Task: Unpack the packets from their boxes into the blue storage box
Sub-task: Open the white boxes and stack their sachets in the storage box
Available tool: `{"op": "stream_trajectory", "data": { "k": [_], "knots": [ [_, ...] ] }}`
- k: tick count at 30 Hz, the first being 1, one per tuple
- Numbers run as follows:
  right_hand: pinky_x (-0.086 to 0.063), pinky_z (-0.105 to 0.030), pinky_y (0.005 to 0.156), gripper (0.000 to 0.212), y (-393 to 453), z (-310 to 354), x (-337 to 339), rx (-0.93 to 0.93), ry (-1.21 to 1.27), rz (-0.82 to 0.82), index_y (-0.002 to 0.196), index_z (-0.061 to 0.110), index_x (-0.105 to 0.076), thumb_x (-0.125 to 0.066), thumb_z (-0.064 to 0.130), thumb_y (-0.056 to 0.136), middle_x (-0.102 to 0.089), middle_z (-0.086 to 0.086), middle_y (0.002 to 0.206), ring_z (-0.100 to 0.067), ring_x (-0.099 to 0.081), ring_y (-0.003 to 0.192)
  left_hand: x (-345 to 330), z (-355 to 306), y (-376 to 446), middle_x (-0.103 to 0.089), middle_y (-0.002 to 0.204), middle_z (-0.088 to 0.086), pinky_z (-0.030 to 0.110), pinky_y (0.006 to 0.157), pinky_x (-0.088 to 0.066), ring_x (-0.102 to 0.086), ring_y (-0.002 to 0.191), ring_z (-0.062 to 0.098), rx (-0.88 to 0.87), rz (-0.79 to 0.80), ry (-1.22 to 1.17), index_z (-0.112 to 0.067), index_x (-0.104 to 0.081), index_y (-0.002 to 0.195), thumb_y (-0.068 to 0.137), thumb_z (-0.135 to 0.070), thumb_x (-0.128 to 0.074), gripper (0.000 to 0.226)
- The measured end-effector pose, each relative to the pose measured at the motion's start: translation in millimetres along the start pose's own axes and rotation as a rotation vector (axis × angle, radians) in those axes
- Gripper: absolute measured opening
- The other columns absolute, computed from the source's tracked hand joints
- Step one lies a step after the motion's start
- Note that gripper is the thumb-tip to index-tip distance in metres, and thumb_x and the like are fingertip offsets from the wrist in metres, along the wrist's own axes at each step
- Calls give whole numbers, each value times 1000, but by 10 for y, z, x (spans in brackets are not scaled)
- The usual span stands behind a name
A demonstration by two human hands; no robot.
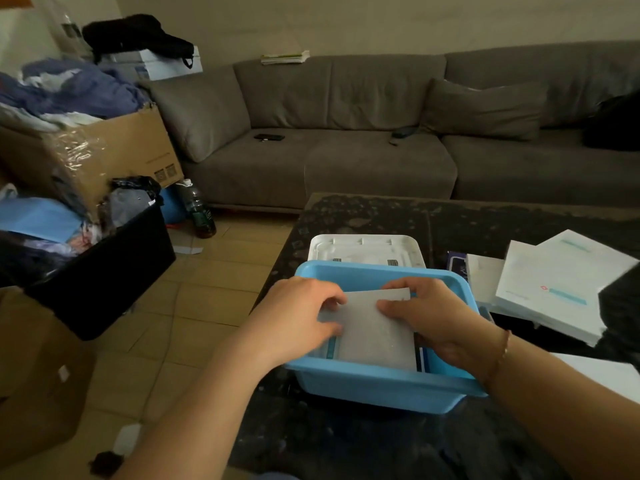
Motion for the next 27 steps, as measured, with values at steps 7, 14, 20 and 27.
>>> {"op": "stream_trajectory", "data": {
  "k": [7, 14, 20, 27],
  "knots": [
    [-59, -24, 66, 44, -111, 184, 109, 130, -446, 6, 118, 34, -49, -75, 31, 83, -63, 0, 101, -15, -68, 81, -58, 58, 3, -62, 116, -17, 27, 96, -49, -55, 108, 2, 40, 24, 11, -37, -60, 126, 83, -33, -77, 47],
    [-35, -28, 110, 75, -431, 253, 52, 343, -1059, 120, 145, 34, -32, -72, 45, 82, -40, 12, 146, -9, -44, 128, -52, 58, 12, -46, 138, -23, 41, 116, -30, -36, 133, 11, -26, 163, 154, -41, -47, 139, 80, -32, -79, 67],
    [-29, -23, 112, 75, -376, 192, -50, 439, -1151, 257, 147, 32, -29, -69, 46, 84, -39, 15, 147, -6, -41, 132, -94, 25, 41, -35, 148, -23, 55, 118, 8, -25, 143, 5, -63, 410, 352, -40, -31, 150, 82, -34, -76, 81],
    [-29, -27, 114, 74, -320, 143, -56, 483, -1173, 283, 148, 33, -29, -68, 44, 86, -40, 14, 149, -8, -40, 135, -111, 13, 28, -34, 149, -22, 55, 117, 10, -25, 143, 6, -92, 478, 444, -44, -27, 148, 85, -37, -71, 78]
  ]
}}
Point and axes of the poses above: each hand's wrist, its own y-axis towards the middle knuckle, its own x-axis out of the back of the hand, z = x × y, the point moved 8 cm from there along y, towards the middle knuckle
